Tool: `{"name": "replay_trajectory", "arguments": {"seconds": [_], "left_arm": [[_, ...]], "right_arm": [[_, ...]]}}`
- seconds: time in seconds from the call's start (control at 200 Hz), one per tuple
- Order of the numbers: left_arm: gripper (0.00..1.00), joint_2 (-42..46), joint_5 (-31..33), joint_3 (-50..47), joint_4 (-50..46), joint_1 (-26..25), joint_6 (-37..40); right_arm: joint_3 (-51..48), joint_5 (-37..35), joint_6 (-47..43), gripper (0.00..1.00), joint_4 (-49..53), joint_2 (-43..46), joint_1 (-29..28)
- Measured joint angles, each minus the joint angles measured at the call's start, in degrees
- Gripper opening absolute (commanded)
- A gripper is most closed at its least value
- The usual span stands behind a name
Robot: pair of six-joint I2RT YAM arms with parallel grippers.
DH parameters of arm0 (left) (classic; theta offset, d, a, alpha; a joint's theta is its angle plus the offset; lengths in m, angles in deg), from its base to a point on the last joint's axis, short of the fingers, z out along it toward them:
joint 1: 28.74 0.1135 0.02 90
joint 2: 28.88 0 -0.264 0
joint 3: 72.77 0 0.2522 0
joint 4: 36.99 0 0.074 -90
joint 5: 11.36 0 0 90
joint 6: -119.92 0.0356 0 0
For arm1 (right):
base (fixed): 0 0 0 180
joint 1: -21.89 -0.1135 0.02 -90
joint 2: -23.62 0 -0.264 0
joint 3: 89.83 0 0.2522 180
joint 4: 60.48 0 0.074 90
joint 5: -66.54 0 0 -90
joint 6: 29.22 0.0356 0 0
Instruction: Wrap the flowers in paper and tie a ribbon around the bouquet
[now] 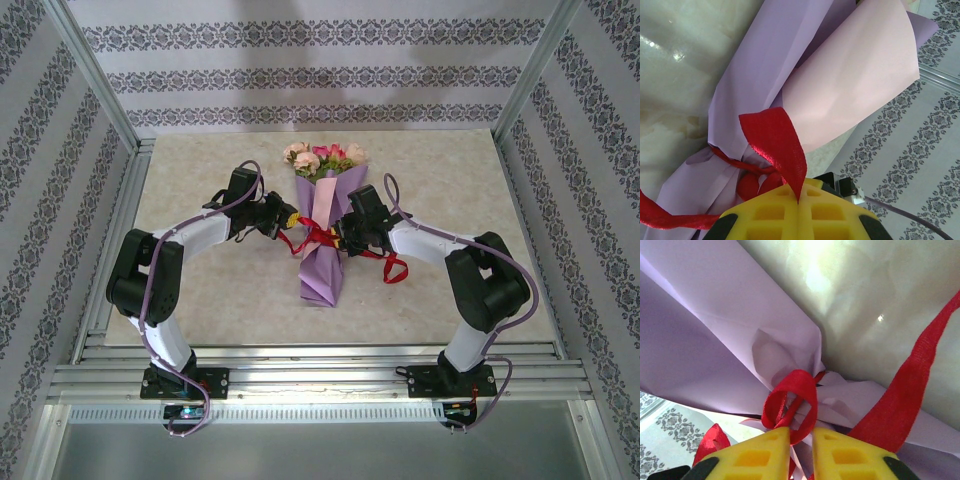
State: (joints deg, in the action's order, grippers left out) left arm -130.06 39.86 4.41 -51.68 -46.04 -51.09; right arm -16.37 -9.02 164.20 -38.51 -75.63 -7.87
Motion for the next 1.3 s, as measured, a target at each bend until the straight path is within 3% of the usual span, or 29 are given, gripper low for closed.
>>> {"name": "replay_trajectory", "arguments": {"seconds": [0.19,1.299], "left_arm": [[0.00,0.00,-0.02,0.00,0.02,-0.02,0.00],[0.00,3.76,1.16,-1.05,-5.29,-1.55,2.60]], "right_arm": [[-0.22,-0.02,-0.04,0.00,-0.31,-0.68,0.04],[0.11,1.14,-1.57,0.00,2.91,5.84,0.39]]}}
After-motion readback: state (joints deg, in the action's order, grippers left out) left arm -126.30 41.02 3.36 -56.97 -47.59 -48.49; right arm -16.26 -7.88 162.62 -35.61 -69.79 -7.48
